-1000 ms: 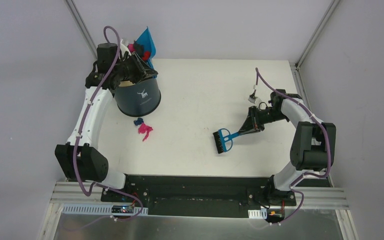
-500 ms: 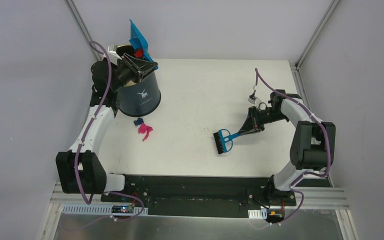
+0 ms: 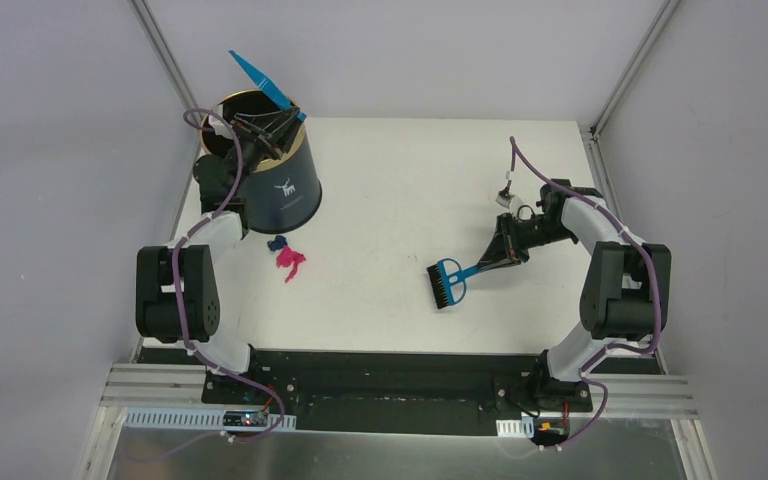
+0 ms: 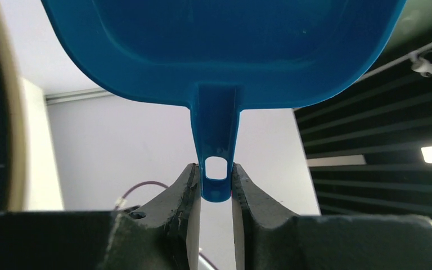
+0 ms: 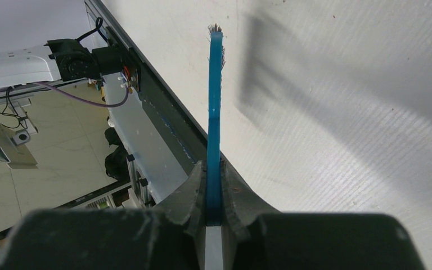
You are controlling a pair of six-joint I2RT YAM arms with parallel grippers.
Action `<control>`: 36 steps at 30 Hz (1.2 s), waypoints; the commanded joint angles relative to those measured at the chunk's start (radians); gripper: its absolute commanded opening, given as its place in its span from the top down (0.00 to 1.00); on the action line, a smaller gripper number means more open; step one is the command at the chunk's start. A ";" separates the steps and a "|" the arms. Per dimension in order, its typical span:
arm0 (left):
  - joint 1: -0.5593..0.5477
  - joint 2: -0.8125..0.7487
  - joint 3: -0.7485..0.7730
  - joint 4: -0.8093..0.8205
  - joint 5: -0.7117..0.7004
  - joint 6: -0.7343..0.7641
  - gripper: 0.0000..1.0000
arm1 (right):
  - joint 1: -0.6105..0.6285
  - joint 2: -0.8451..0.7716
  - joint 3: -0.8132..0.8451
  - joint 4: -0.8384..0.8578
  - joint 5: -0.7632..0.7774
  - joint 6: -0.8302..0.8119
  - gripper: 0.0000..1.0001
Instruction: Sweep away the paper scraps from the table
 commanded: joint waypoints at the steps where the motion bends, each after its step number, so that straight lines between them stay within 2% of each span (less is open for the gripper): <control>1: 0.004 -0.058 0.008 0.236 -0.028 -0.105 1.00 | -0.002 0.008 0.022 -0.007 -0.015 -0.029 1.00; 8: 0.005 -0.084 0.004 0.192 -0.003 -0.061 1.00 | -0.002 0.002 0.022 -0.006 -0.013 -0.029 1.00; 10: 0.007 -0.097 0.025 0.173 0.032 -0.059 1.00 | -0.002 0.003 0.022 -0.007 -0.012 -0.029 1.00; 12: 0.006 -0.138 0.056 0.092 0.089 0.007 1.00 | -0.002 0.001 0.022 -0.007 -0.012 -0.029 1.00; 13: 0.005 -0.173 0.074 0.010 0.121 0.068 1.00 | -0.002 0.001 0.022 -0.007 -0.012 -0.029 1.00; 15: 0.007 -0.271 0.127 -0.321 0.194 0.259 1.00 | -0.002 0.004 0.022 -0.008 -0.012 -0.029 1.00; 17: 0.005 -0.356 0.204 -0.697 0.207 0.498 1.00 | -0.002 0.006 0.023 -0.008 -0.012 -0.030 1.00; 19: -0.001 -0.421 0.273 -0.948 0.196 0.669 1.00 | -0.002 0.007 0.023 -0.009 -0.012 -0.030 1.00; 24: -0.012 -0.525 0.292 -1.240 0.192 0.860 1.00 | -0.001 0.002 0.022 -0.007 -0.010 -0.029 1.00; 31: -0.027 -0.676 0.111 -1.464 0.198 1.028 1.00 | -0.002 -0.001 0.019 0.003 -0.008 -0.020 1.00; 33: -0.041 -0.712 0.073 -1.535 0.199 1.091 1.00 | -0.001 0.002 0.017 0.006 -0.009 -0.017 1.00; 36: -0.123 -0.750 0.057 -1.686 0.155 1.194 1.00 | -0.002 0.011 0.019 0.009 -0.007 -0.014 1.00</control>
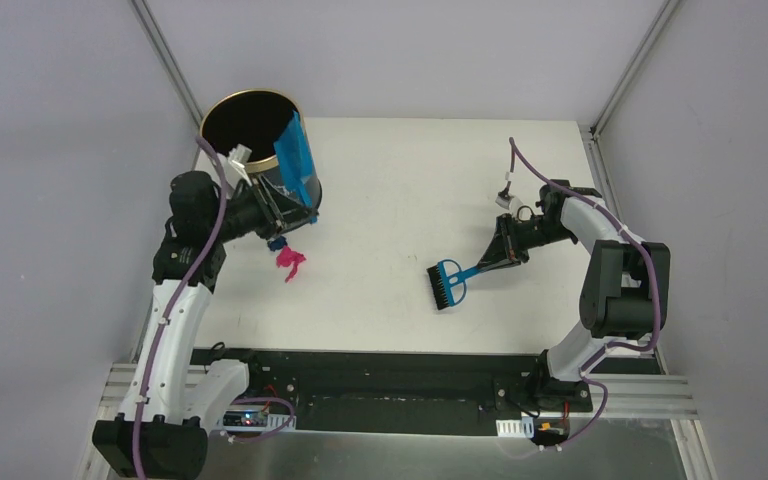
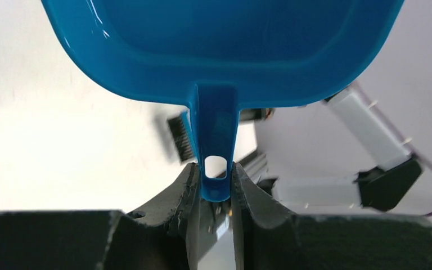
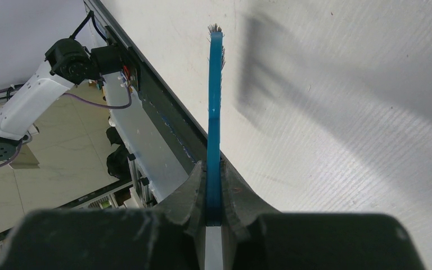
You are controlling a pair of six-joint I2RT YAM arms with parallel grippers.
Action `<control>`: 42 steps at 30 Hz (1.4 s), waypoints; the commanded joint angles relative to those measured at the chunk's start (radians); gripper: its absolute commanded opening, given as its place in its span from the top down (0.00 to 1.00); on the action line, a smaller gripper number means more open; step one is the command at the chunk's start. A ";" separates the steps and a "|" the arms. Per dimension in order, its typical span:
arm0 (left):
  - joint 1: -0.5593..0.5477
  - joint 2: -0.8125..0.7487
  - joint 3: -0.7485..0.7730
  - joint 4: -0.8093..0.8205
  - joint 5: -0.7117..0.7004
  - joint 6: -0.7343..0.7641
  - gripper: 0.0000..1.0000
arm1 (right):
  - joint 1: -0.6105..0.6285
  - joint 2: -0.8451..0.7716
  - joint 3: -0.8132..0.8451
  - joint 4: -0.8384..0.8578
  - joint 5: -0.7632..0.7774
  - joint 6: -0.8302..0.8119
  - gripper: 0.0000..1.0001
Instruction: Sweep away the paper scraps from the table
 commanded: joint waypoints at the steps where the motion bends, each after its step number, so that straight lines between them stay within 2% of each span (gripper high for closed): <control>1: -0.112 -0.077 -0.011 -0.263 -0.047 0.226 1.00 | -0.002 0.006 0.018 0.014 -0.011 -0.012 1.00; 7: -0.301 -0.103 -0.047 -0.428 -0.184 0.333 1.00 | 0.000 0.025 0.019 0.023 -0.008 -0.002 1.00; 10: -0.328 -0.111 -0.070 -0.494 -0.240 0.386 1.00 | 0.002 0.025 0.021 0.023 -0.006 -0.001 1.00; 14: -0.333 -0.126 -0.050 -0.595 -0.461 0.481 1.00 | 0.018 -0.002 0.060 0.018 0.007 0.001 1.00; 16: -0.333 -0.166 -0.062 -0.592 -0.594 0.478 1.00 | 0.083 -0.012 0.098 0.019 0.049 -0.001 1.00; 19: -0.334 -0.224 -0.091 -0.527 -0.682 0.498 1.00 | 0.208 -0.013 0.180 0.018 0.162 -0.002 1.00; 23: -0.333 -0.243 -0.100 -0.502 -0.875 0.544 1.00 | 0.369 0.035 0.344 -0.029 0.289 -0.022 1.00; 27: -0.332 -0.327 -0.169 -0.440 -1.031 0.562 1.00 | 0.499 0.086 0.504 -0.020 0.408 -0.079 1.00; 31: -0.332 -0.338 -0.183 -0.430 -1.059 0.564 1.00 | 0.614 0.122 0.626 0.021 0.536 -0.204 1.00; 35: -0.320 -0.258 -0.181 -0.431 -1.046 0.562 1.00 | 0.737 0.139 0.706 0.064 0.702 -0.374 1.00; 38: -0.297 -0.216 -0.181 -0.438 -1.015 0.554 1.00 | 0.834 0.108 0.662 0.141 0.853 -0.575 1.00; 42: -0.269 -0.222 -0.185 -0.433 -0.999 0.549 1.00 | 0.955 0.033 0.487 0.354 1.006 -0.866 1.00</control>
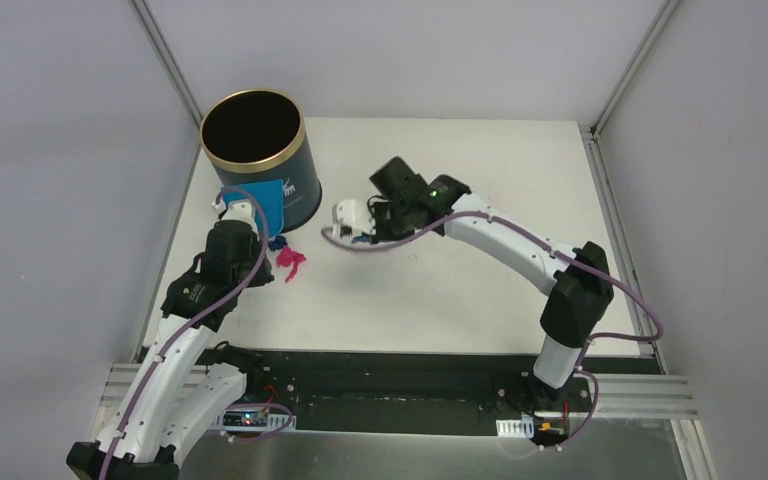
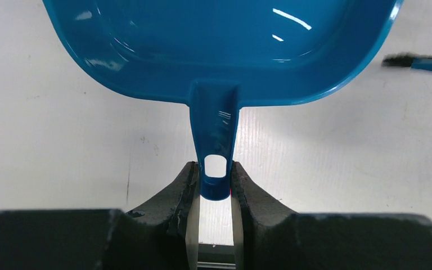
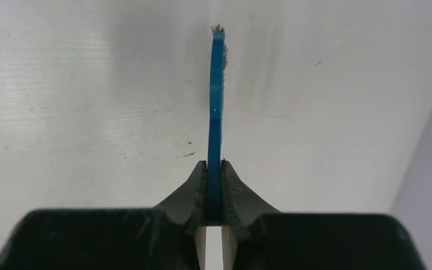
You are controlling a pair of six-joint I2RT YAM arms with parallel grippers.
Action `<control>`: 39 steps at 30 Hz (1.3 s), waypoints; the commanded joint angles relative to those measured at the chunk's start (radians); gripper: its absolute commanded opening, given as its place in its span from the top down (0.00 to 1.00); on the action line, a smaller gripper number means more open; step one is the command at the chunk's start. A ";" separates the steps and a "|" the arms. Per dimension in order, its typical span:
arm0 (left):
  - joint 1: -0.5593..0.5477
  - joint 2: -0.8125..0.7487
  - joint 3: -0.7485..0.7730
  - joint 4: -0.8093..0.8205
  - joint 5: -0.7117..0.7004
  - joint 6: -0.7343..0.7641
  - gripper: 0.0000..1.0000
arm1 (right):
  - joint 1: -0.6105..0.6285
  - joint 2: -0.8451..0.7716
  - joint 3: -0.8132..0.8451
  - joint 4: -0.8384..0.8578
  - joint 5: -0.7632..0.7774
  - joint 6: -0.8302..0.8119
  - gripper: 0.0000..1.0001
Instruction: Sweep away the paper scraps from the table
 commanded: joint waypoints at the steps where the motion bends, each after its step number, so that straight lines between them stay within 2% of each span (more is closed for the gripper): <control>1: 0.039 -0.025 -0.001 0.041 0.014 0.007 1.00 | 0.122 -0.091 -0.124 0.225 0.250 -0.424 1.00; 4: 0.051 -0.030 -0.005 0.044 0.024 0.002 1.00 | 0.188 -0.058 -0.139 0.282 0.323 -0.499 1.00; 10: 0.051 -0.028 -0.011 0.046 0.033 -0.015 1.00 | 0.264 -0.013 -0.155 0.362 0.322 -0.661 1.00; 13: 0.051 -0.039 -0.011 0.035 -0.007 -0.030 1.00 | 0.292 -0.003 -0.196 0.506 0.320 -0.686 1.00; 14: 0.051 -0.044 -0.011 0.030 -0.025 -0.036 1.00 | 0.297 0.004 -0.207 0.543 0.312 -0.726 1.00; 15: 0.051 -0.050 -0.012 0.024 -0.044 -0.042 1.00 | 0.300 0.016 -0.211 0.580 0.243 -0.812 1.00; 16: 0.051 -0.057 -0.011 0.019 -0.064 -0.048 1.00 | 0.306 0.033 -0.209 0.618 0.200 -0.829 1.00; 21: 0.051 -0.068 -0.011 0.009 -0.082 -0.056 1.00 | 0.328 0.170 -0.132 0.739 0.118 -0.825 1.00; 28: 0.051 -0.075 -0.012 0.011 -0.072 -0.053 1.00 | 0.338 0.354 -0.007 0.866 0.130 -0.784 1.00; 32: 0.051 -0.072 -0.011 0.012 -0.065 -0.050 1.00 | 0.337 0.385 0.017 0.852 0.130 -0.784 1.00; 34: 0.051 -0.072 -0.011 0.012 -0.064 -0.049 1.00 | 0.338 0.360 0.001 0.766 0.143 -0.735 1.00; 39: 0.051 -0.071 -0.011 0.012 -0.059 -0.047 1.00 | 0.349 0.221 -0.153 0.590 0.141 -0.709 1.00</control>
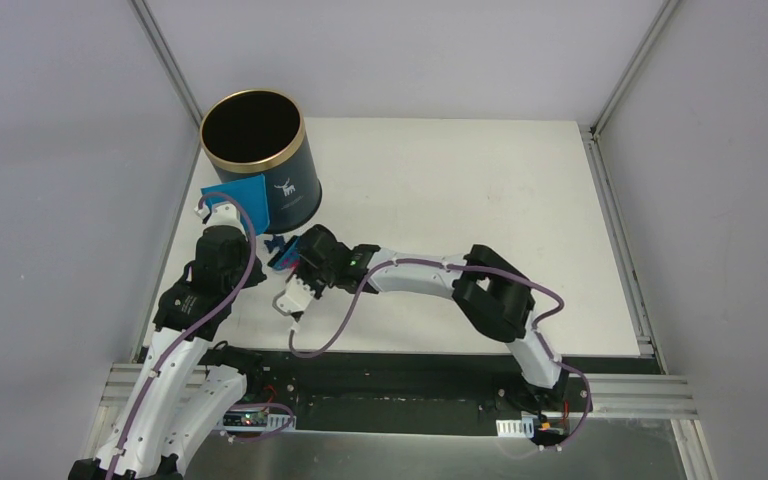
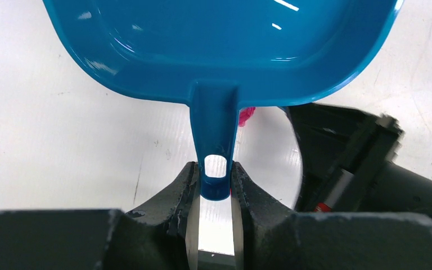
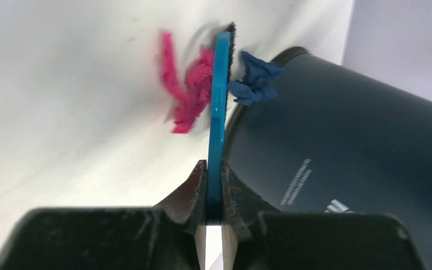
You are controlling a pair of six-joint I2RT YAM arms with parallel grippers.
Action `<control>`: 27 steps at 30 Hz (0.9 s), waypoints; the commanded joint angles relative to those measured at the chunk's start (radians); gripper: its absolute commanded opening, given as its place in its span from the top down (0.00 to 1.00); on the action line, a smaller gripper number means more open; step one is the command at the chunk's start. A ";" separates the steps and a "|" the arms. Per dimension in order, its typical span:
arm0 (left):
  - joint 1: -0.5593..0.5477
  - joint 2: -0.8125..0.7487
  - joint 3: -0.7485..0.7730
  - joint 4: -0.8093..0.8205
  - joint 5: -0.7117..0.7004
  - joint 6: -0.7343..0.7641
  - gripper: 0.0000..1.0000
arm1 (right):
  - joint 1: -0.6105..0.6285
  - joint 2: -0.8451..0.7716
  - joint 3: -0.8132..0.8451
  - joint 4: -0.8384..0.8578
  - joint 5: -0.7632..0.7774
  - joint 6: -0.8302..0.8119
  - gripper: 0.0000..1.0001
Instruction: Sweep away the paper scraps from the table
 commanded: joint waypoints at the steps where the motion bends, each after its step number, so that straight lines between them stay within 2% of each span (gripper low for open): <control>1: 0.008 -0.008 -0.005 0.021 -0.002 -0.010 1.00 | 0.015 -0.188 -0.115 -0.184 -0.001 0.061 1.00; 9: 0.008 -0.006 -0.006 0.027 0.016 -0.004 1.00 | 0.012 -0.461 -0.345 -0.505 0.154 0.271 1.00; 13: 0.008 -0.008 -0.006 0.029 0.023 -0.002 1.00 | -0.042 -0.611 -0.454 -0.495 0.174 0.297 1.00; 15: 0.008 -0.005 -0.006 0.031 0.025 -0.002 1.00 | -0.064 -0.620 -0.393 -0.467 0.168 0.393 1.00; 19: 0.008 0.001 -0.007 0.031 0.030 -0.002 1.00 | -0.067 -0.528 -0.119 -0.523 0.129 0.603 1.00; 21: 0.008 0.008 -0.006 0.032 0.031 -0.002 1.00 | -0.052 -0.494 -0.055 -0.490 0.121 0.587 1.00; 27: 0.008 0.015 -0.007 0.031 0.026 0.000 1.00 | -0.024 -0.386 -0.111 -0.116 0.163 0.307 1.00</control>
